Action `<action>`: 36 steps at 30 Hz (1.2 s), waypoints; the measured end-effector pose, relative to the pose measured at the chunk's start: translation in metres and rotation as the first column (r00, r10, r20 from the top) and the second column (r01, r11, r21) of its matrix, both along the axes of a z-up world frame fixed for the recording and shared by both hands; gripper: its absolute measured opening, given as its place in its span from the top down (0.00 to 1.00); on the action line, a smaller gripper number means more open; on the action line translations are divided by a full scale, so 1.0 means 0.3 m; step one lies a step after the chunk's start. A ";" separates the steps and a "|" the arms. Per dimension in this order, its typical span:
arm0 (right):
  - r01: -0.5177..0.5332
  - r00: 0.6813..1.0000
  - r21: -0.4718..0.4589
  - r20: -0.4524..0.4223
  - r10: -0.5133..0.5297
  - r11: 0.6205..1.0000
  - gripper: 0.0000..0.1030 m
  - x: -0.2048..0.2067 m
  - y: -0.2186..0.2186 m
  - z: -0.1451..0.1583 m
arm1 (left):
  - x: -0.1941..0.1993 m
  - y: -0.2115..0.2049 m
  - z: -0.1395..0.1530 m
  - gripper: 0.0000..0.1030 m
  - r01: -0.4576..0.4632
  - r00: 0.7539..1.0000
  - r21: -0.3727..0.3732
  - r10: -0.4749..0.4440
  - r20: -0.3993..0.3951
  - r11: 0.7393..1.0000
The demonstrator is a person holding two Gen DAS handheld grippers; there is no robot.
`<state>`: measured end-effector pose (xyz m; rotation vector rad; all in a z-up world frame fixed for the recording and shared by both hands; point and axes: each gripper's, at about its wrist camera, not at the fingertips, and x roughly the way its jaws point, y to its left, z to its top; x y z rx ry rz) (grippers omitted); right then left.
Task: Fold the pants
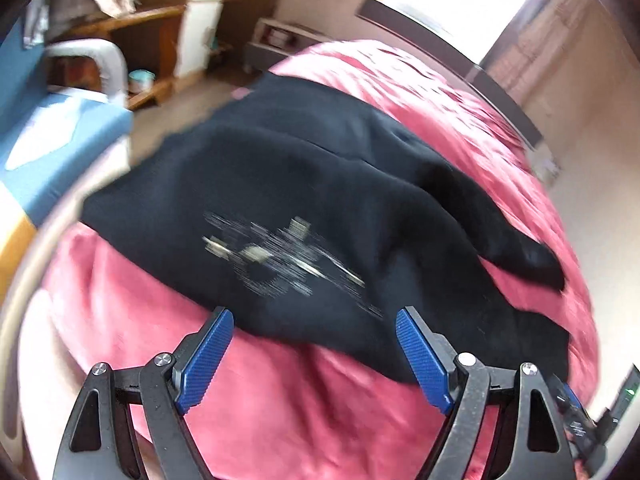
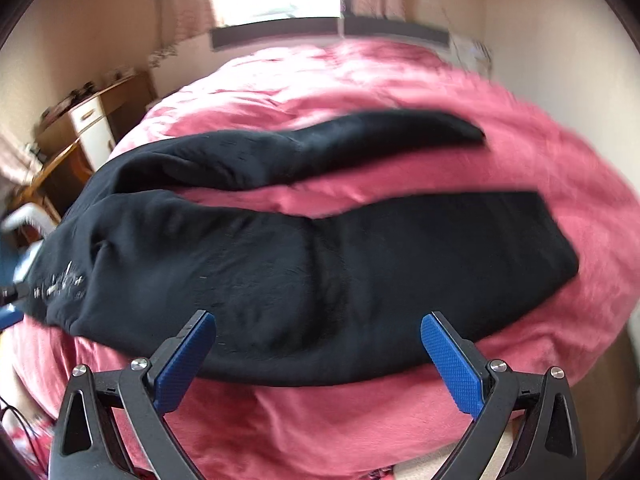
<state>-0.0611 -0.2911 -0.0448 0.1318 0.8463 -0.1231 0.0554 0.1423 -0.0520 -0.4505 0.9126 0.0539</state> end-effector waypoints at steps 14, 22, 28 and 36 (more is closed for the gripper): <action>0.504 0.856 0.229 0.000 -0.518 0.833 0.00 -0.050 -0.639 -0.057 | 0.026 0.305 -0.105 0.18 -0.253 0.966 0.038 0.250 0.062 0.967; 0.562 0.797 0.429 -0.056 -0.601 0.707 0.17 -0.030 -0.832 -0.167 | 0.040 0.364 -0.156 0.23 -0.271 0.960 -0.026 0.272 0.061 0.962; 0.499 0.840 0.426 -0.024 -0.542 0.754 0.76 0.027 -0.832 -0.170 | 0.042 0.382 -0.160 0.25 -0.292 0.954 -0.109 0.298 0.038 0.950; 0.507 0.831 0.288 0.088 -0.550 0.812 0.93 0.037 -0.793 -0.029 | 0.031 0.406 -0.165 0.26 -0.336 0.940 -0.146 0.340 0.005 0.931</action>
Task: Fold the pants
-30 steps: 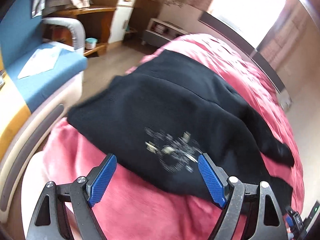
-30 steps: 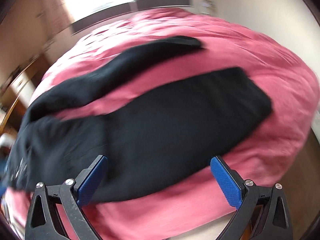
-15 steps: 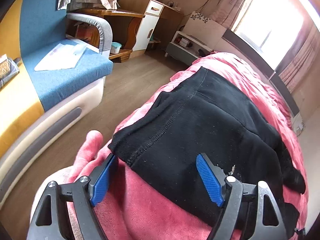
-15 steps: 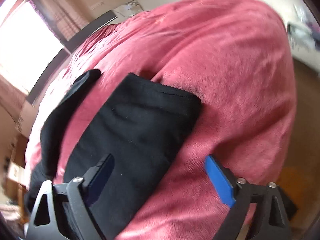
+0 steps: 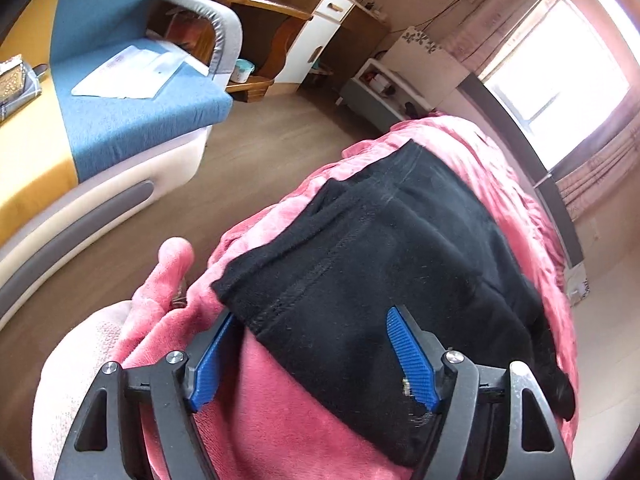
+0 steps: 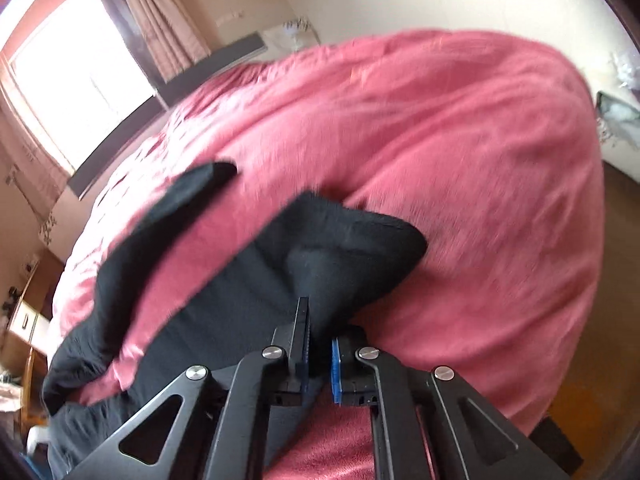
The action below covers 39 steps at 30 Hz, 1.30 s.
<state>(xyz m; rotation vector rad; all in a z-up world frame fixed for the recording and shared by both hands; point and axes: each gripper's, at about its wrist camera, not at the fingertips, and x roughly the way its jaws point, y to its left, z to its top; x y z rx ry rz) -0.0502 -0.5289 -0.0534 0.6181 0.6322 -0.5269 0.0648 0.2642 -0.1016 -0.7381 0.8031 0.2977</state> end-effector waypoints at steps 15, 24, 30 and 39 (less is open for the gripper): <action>0.029 0.993 -0.019 -0.116 -0.031 0.999 0.90 -0.018 -0.027 -0.076 | 0.040 -0.025 0.020 0.89 0.006 0.998 0.159 0.004 -0.064 0.987; 0.070 0.995 -0.121 -0.065 -0.078 0.990 0.91 -0.071 0.003 0.030 | -0.099 -0.026 0.185 0.92 -0.040 0.996 0.196 0.025 0.080 0.980; 0.082 0.982 0.031 -0.173 -0.076 0.996 0.66 -0.070 -0.032 -0.104 | -0.084 -0.033 0.092 0.80 -0.007 0.998 0.270 0.024 -0.060 0.963; 0.199 0.980 -0.028 0.011 -0.199 0.980 0.44 -0.156 -0.077 0.048 | -0.169 0.026 0.215 0.58 -0.176 0.984 0.292 0.163 0.068 0.940</action>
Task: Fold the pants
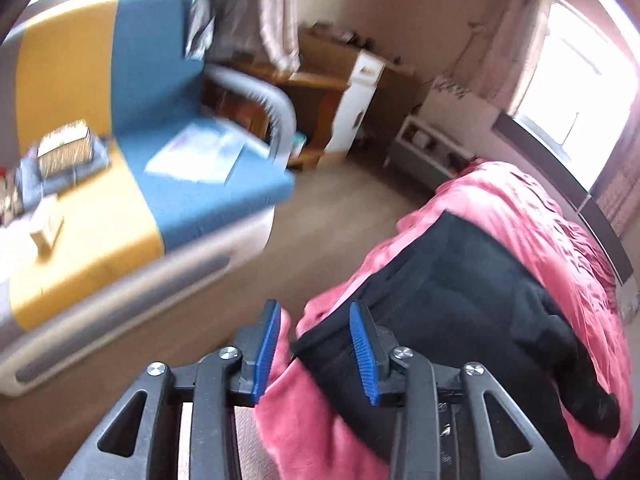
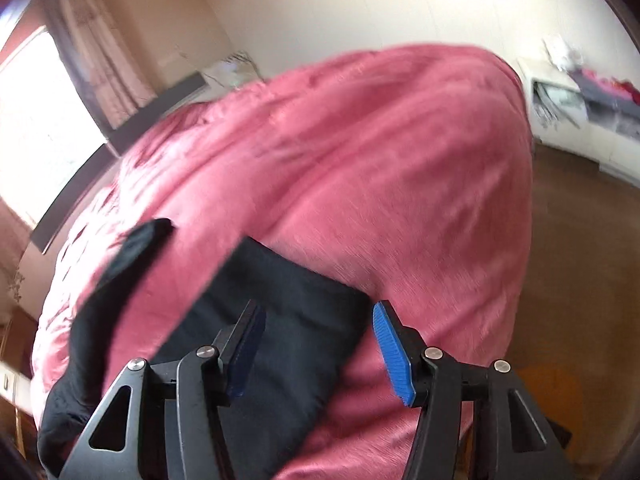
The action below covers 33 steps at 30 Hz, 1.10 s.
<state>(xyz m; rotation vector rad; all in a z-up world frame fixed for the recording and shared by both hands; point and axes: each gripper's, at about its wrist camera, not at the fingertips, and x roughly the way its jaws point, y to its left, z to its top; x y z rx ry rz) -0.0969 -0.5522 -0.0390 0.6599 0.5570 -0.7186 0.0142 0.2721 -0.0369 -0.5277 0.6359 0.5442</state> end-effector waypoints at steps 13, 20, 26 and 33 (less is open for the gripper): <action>-0.377 0.925 0.044 -0.044 0.378 0.925 0.42 0.340 0.152 -0.053 | 0.394 -0.638 -0.052 0.35 0.620 0.782 0.116 -0.600 -0.167 0.776; -0.396 0.917 0.057 -0.027 0.398 0.916 0.42 0.505 0.096 -0.052 | 0.409 -0.854 -0.126 0.35 0.721 0.693 0.226 -0.675 -0.255 0.655; -0.376 0.927 0.070 0.023 0.375 0.924 0.42 0.672 0.006 -0.017 | 0.388 -0.858 -0.167 0.35 0.734 0.679 0.194 -0.694 -0.239 0.651; -0.318 0.948 0.257 0.099 0.303 0.912 0.79 0.860 -0.076 -0.068 | 0.372 -0.813 -0.152 0.35 0.716 0.697 0.147 -0.696 -0.172 0.682</action>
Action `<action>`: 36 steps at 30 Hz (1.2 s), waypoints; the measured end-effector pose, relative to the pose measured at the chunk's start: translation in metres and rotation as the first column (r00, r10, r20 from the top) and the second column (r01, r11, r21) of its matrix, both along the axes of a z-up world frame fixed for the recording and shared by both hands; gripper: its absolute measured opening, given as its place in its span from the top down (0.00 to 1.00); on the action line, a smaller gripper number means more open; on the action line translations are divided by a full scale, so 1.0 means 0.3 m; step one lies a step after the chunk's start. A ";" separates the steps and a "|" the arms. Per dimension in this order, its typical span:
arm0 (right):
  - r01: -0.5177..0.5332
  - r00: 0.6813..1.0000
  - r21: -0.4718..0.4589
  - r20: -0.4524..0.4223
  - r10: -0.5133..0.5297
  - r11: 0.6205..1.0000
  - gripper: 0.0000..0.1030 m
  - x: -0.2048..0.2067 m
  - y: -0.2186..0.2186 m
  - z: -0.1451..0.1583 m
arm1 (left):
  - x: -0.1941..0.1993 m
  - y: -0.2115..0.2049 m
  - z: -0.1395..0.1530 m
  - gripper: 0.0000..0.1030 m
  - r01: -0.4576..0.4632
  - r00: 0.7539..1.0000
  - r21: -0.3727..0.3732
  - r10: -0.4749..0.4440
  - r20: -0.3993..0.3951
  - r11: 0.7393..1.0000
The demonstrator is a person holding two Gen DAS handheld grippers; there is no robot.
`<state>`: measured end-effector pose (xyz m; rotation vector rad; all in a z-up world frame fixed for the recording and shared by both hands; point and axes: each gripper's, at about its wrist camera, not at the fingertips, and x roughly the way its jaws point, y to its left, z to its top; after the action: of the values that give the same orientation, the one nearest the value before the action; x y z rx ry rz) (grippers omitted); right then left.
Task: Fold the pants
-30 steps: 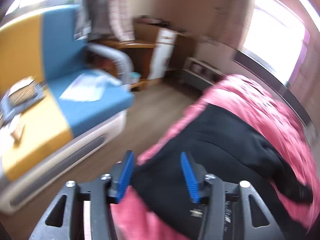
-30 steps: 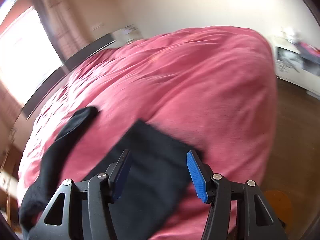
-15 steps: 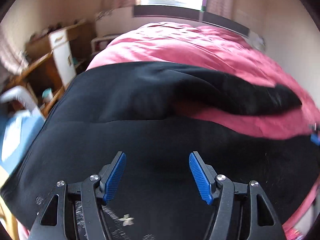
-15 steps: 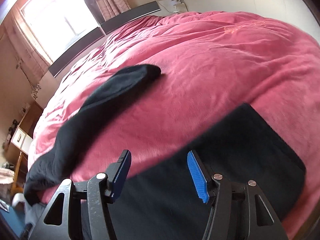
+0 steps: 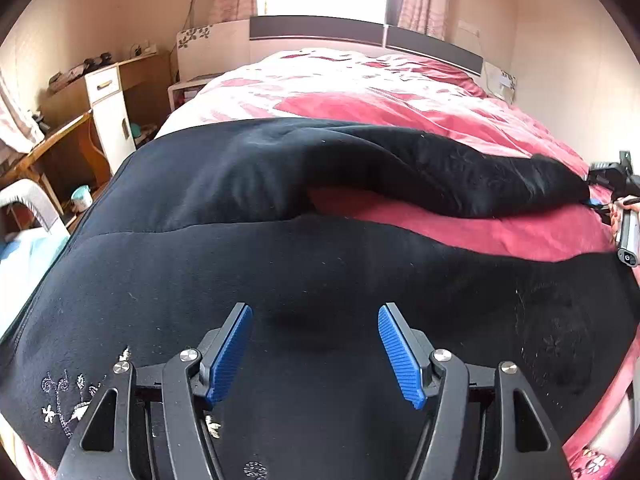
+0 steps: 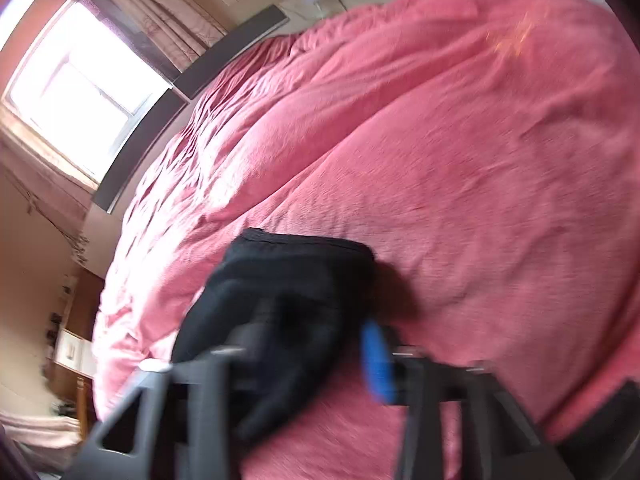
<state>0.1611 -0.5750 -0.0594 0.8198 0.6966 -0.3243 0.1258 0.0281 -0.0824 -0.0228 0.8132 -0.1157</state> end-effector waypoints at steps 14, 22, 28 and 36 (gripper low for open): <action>0.019 0.991 -0.013 0.133 -0.017 1.000 0.94 -0.397 0.135 0.158 | -0.056 0.035 0.039 0.35 -0.036 0.999 -0.060 0.037 0.024 0.998; 0.056 0.975 0.085 0.211 -0.072 0.995 0.94 -0.527 0.158 0.237 | -0.080 0.052 0.060 0.35 -0.042 0.998 -0.091 0.046 0.037 0.995; 0.119 0.974 0.083 0.184 -0.133 0.989 0.89 -0.153 0.036 0.288 | -0.085 0.075 0.073 0.35 -0.070 0.996 -0.080 0.074 0.047 0.994; 0.024 0.976 -0.087 0.217 -0.004 0.996 0.35 -0.100 0.115 0.228 | -0.057 0.111 0.036 0.35 -0.114 0.993 -0.089 0.116 0.014 0.990</action>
<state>0.1312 -0.5406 0.0091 0.7622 0.4694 -0.2719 0.1087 0.0613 -0.0716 -0.1511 0.7854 -0.0425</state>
